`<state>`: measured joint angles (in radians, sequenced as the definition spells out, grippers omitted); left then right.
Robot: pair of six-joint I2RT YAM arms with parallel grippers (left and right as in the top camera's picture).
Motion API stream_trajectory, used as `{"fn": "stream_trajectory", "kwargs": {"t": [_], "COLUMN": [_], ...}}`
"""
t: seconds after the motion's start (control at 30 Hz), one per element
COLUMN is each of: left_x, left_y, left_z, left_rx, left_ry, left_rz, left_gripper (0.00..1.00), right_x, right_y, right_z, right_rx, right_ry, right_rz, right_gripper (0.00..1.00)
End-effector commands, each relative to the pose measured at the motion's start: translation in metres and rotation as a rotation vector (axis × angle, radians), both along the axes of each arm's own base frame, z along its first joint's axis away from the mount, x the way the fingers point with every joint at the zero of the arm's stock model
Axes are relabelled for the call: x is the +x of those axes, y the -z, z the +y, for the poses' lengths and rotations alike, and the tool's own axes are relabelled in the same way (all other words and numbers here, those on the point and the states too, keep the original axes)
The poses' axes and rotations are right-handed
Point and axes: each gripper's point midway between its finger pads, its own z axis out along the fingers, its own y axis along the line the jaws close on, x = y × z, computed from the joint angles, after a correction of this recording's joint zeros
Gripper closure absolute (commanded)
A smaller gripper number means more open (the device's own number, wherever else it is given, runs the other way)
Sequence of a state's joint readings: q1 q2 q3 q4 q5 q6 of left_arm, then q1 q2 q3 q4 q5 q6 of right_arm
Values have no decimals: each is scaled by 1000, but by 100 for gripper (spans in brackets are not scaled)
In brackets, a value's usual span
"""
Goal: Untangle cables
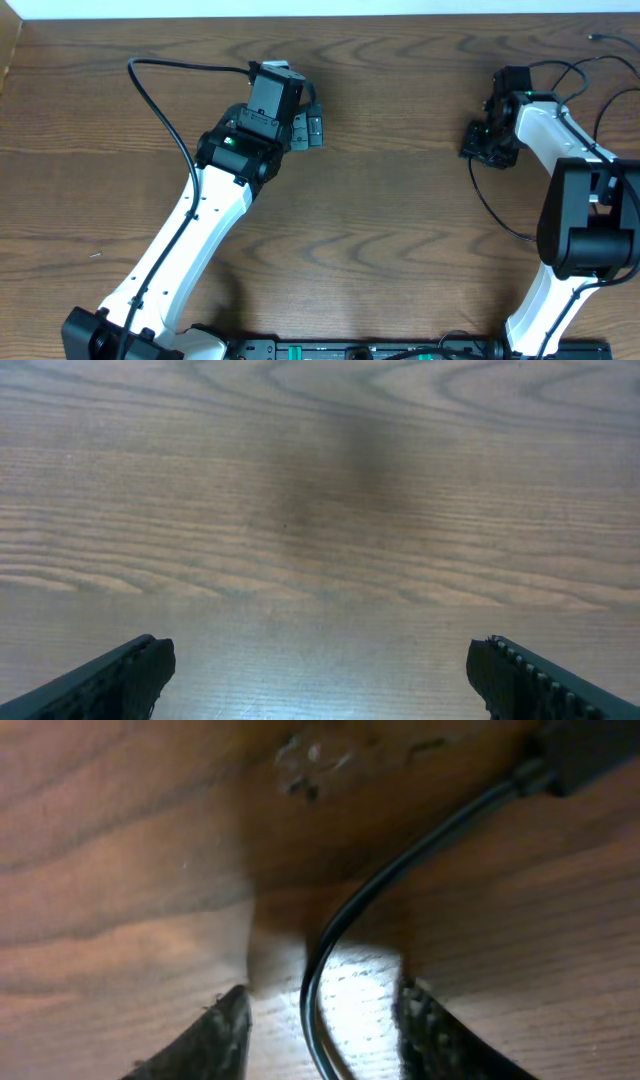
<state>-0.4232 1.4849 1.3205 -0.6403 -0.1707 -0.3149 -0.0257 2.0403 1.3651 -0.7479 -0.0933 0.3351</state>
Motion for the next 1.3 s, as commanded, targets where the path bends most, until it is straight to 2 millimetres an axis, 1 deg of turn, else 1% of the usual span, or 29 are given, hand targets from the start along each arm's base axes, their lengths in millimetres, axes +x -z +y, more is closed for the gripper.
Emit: {"fn": "stream_trajectory", "kwargs": {"t": [0.0, 0.1, 0.23, 0.43, 0.6, 0.63, 0.73, 0.77, 0.87, 0.93, 1.03, 1.13, 1.2, 1.23, 1.27], "left_x": [1, 1, 1, 1, 1, 1, 1, 1, 1, 1, 1, 1, 1, 1, 1], "left_y": [3, 3, 3, 3, 3, 3, 3, 3, 3, 3, 3, 3, 3, 3, 3], "left_z": [3, 3, 3, 3, 3, 3, 3, 3, 3, 3, 3, 3, 3, 3, 3], "left_rx": [13, 13, 13, 13, 13, 13, 13, 13, 13, 13, 13, 13, 13, 13, 13], "left_ry": [-14, -14, -14, -14, -14, -14, -14, -14, -14, -14, -14, -14, -14, -14, -14], "left_rz": [11, 11, 11, 11, 11, 11, 11, 11, 11, 11, 11, 11, 11, 11, 11], "left_gripper": [0, 0, 0, 0, 0, 0, 0, 0, 0, 0, 0, 0, 0, 0, 0], "right_x": [-18, -16, -10, 2, -4, -5, -7, -7, -2, 6, 20, 34, 41, 43, 44], "right_y": [28, 29, 29, 33, 42, 43, 44, 44, 41, 34, 11, -26, -56, -68, -83], "right_z": [-4, -16, -29, -29, -29, -30, -29, -29, -26, -24, -33, -60, -85, -96, -111], "right_rx": [-21, -87, -150, -140, -136, -135, -136, -135, -105, -62, -21, -24, -41, -50, -64], "right_ry": [38, 79, 144, 214, 243, 244, 243, 243, 238, 210, 194, 187, 191, 198, 215], "right_rz": [70, 59, 31, -34, -35, -32, -26, -27, -37, -54, -77, -113, -144, -157, -172], "right_gripper": [64, 71, 72, 72, 72, 73, 96, 99, 99, 99, 99, 99, 99, 99, 99]}}
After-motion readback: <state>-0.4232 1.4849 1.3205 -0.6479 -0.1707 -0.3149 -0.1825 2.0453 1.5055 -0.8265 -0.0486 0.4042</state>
